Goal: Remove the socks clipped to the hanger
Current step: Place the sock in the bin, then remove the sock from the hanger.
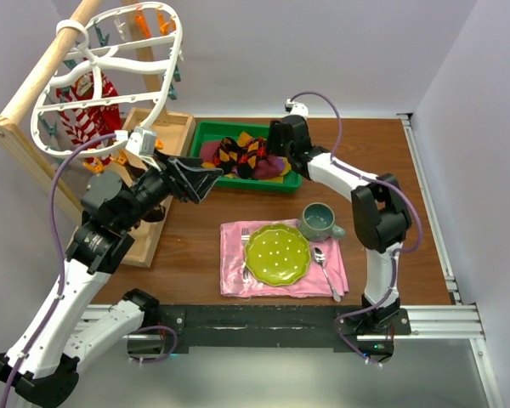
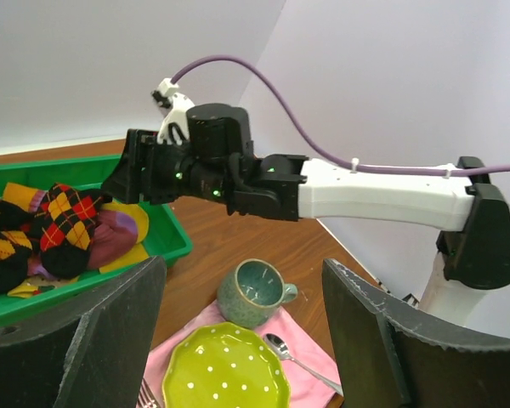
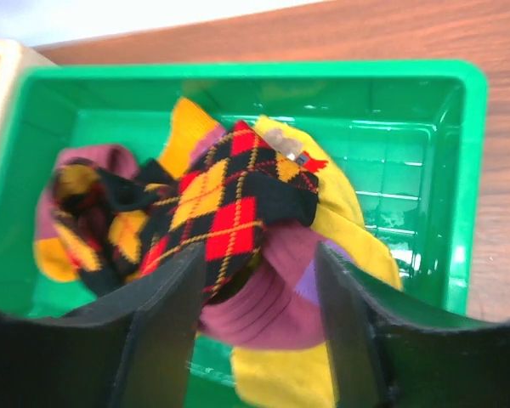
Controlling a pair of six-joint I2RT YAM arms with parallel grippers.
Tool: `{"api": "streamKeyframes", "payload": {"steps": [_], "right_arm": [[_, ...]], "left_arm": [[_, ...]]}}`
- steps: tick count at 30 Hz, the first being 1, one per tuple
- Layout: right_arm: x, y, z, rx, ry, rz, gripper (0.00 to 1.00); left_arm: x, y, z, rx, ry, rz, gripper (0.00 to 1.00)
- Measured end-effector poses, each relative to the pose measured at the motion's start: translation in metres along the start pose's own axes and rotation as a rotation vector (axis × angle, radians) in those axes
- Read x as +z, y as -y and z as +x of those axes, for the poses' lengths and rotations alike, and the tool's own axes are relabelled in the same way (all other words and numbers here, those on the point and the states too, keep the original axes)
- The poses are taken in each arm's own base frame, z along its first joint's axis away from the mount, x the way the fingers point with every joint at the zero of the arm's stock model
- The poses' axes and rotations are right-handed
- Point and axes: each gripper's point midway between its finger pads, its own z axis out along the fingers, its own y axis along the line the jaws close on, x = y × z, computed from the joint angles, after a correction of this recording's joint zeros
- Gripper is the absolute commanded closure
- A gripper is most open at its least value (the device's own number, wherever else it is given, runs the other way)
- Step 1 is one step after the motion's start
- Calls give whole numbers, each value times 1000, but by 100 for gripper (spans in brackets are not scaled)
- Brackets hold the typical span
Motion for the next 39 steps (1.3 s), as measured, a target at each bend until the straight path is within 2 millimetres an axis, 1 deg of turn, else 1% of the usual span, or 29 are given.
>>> {"api": "streamKeyframes", "payload": {"steps": [2,4,6,9,11,12,13,15,17,18,19,21,24,25,26,28,31,35,39], "right_arm": [[-11,-1,-7,11,15,-10,26],[-22,0,-9,17,19,-15,25],[-35,1,-9,21,16,-24,22],[-55,-2,-6,35,23,-82,18],[-73,-10,-1,39,30,-149,18],[-82,-17,0,39,36,-193,17],[-89,-26,1,37,46,-236,17],[-109,-56,3,23,70,-363,17],[-131,-99,9,-15,96,-513,17],[-141,-117,14,-31,98,-572,16],[-156,-141,23,-55,107,-654,16],[-182,-176,41,-89,104,-773,16],[-224,-222,66,-134,105,-936,14],[-236,-234,72,-144,111,-980,14],[-246,-243,77,-150,115,-1014,13],[-261,-257,84,-156,125,-1061,13],[-273,-276,94,-168,133,-1107,11],[-280,-302,106,-185,141,-1131,10],[-280,-325,110,-188,156,-1138,8]], "left_arm": [[0,1,-1,1,0,5,21],[0,3,-2,1,2,9,21],[-1,5,-5,4,6,17,21],[-2,10,-10,7,13,31,21],[-2,12,-12,9,16,37,21],[-3,13,-14,10,19,41,21],[-3,14,-15,11,21,44,21],[-3,17,-19,13,27,50,21],[-3,20,-23,14,33,60,21],[-2,22,-25,15,35,64,21],[-2,24,-27,16,36,70,21],[-1,26,-31,19,40,79,21],[0,31,-35,22,44,94,21],[0,32,-36,22,44,99,21],[0,33,-38,22,45,104,21],[1,36,-40,22,46,113,21],[1,41,-46,24,53,128,21],[-1,48,-56,32,69,146,21],[-4,54,-63,39,83,161,21]]}}
